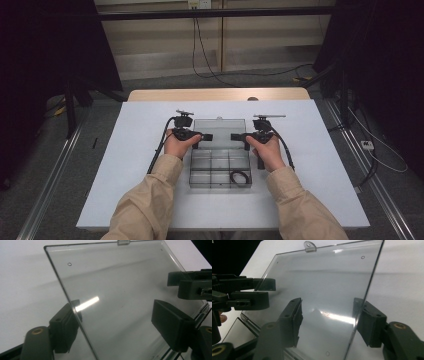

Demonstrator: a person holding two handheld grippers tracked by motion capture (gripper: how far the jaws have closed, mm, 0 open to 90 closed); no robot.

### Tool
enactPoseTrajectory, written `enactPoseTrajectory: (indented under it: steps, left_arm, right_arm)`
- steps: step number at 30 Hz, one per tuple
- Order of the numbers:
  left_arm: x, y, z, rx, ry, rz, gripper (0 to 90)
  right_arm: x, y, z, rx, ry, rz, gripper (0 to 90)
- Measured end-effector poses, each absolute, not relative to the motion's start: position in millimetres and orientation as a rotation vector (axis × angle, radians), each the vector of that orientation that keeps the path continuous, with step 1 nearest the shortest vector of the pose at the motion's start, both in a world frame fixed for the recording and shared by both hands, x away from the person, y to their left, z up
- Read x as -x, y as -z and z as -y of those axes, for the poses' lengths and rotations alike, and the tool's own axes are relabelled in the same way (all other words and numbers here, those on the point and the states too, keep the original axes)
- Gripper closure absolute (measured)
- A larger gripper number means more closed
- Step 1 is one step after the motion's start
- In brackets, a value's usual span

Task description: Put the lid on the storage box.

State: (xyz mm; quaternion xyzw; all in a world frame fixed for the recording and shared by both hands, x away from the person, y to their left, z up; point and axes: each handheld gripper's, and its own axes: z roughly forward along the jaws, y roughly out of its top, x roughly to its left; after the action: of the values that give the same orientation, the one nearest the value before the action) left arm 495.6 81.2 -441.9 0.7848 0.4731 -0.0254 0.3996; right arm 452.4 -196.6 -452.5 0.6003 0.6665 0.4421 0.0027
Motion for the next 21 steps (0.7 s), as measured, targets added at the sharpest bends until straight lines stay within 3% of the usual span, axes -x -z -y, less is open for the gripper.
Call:
enactPoseTrajectory:
  steps: [21]
  left_arm:
    - [-481, 409, -91, -1.968, -0.071, -1.081, 49.1]
  right_arm:
    - [-437, 426, 202, -1.638, -1.381, -2.119, 58.6]
